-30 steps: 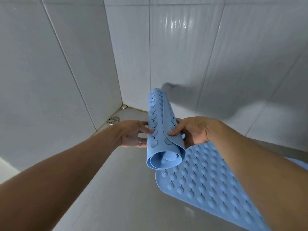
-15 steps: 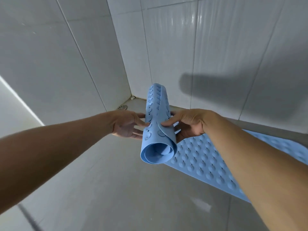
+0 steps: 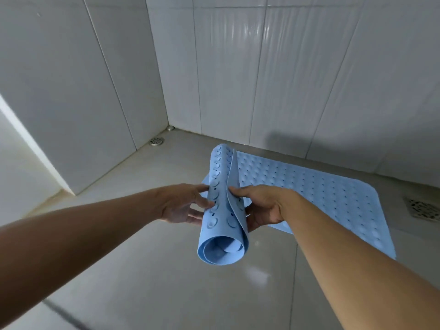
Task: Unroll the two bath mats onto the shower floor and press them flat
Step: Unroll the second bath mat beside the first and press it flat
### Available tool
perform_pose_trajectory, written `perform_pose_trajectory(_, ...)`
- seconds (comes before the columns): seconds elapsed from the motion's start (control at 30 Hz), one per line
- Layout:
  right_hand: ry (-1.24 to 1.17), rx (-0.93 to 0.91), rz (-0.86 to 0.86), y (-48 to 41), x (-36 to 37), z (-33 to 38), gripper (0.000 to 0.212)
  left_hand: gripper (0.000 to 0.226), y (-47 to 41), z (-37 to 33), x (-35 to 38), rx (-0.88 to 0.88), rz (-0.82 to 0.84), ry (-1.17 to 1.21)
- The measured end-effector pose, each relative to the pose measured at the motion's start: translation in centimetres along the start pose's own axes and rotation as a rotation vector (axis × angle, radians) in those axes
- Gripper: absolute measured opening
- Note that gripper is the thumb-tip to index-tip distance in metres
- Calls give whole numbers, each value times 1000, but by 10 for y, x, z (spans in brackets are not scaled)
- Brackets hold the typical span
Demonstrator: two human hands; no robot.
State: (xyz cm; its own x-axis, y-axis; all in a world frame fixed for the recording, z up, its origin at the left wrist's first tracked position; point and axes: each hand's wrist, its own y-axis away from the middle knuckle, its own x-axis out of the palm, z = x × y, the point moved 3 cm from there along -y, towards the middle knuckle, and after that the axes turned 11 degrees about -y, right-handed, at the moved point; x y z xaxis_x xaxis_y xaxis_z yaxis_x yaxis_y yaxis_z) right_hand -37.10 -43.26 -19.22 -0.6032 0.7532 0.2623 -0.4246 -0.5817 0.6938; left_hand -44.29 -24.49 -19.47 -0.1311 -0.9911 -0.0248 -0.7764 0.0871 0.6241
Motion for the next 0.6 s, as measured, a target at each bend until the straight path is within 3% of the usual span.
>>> perform_pose_trajectory(0.17,-62,-61,-182,7,19,-58,36,61,8,48,10,29,141,-32)
perform_pose_trajectory(0.33,-180,-92,-310,-1,33,-110,57,73,2,95,17,-7,201,-30)
perform_pose_trajectory(0.6,-254,-49,-425,-11,37,-187,65,80,-4,153,37,-22,260,-55)
